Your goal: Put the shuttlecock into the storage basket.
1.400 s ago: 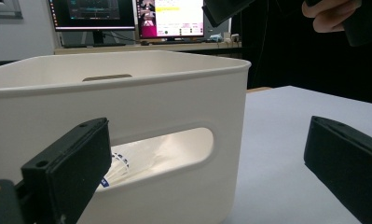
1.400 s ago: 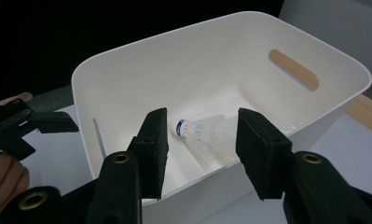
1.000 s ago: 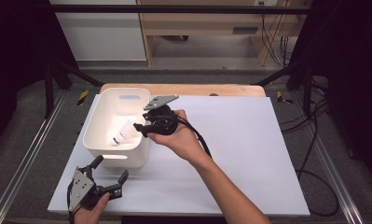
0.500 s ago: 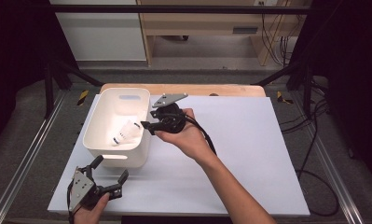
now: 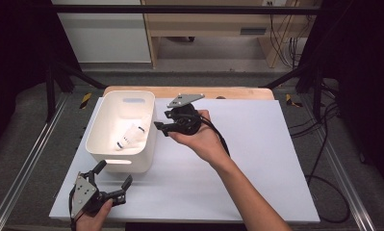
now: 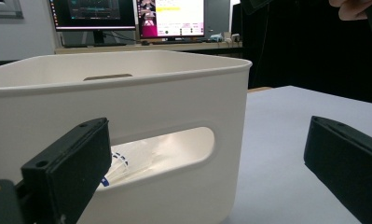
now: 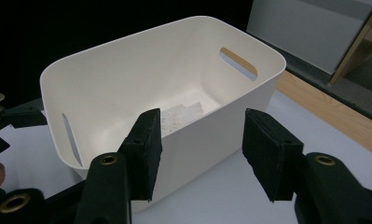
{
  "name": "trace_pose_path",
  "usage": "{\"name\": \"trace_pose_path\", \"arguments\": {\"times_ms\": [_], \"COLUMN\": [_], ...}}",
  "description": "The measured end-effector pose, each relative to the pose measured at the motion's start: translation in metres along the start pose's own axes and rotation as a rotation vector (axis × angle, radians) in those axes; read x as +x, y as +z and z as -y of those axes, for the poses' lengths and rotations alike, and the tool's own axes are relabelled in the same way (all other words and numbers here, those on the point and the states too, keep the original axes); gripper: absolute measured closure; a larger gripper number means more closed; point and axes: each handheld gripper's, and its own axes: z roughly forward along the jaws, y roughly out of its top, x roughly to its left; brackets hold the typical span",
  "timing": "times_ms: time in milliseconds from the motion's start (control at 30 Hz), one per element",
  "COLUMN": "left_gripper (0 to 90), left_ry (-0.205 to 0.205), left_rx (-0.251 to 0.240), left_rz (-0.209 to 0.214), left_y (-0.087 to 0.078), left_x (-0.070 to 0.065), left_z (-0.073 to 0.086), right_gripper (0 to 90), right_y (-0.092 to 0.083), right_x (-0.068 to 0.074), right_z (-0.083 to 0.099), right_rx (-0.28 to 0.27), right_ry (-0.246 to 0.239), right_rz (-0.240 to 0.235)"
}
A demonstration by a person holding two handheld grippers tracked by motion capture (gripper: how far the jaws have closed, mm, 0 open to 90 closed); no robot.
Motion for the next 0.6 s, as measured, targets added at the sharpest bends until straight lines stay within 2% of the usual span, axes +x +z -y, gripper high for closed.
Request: {"name": "trace_pose_path", "arguments": {"times_ms": [600], "left_gripper": [0.8], "left_ry": [0.003], "left_rx": [0.002], "left_rz": [-0.002], "left_y": [-0.001], "left_x": [0.001], "left_z": [0.0], "right_gripper": [42.5], "right_y": [-0.016], "right_x": [-0.019], "right_z": [0.005], "right_rx": [-0.007], "right_ry": [0.037], "right_rz": [0.039]}}
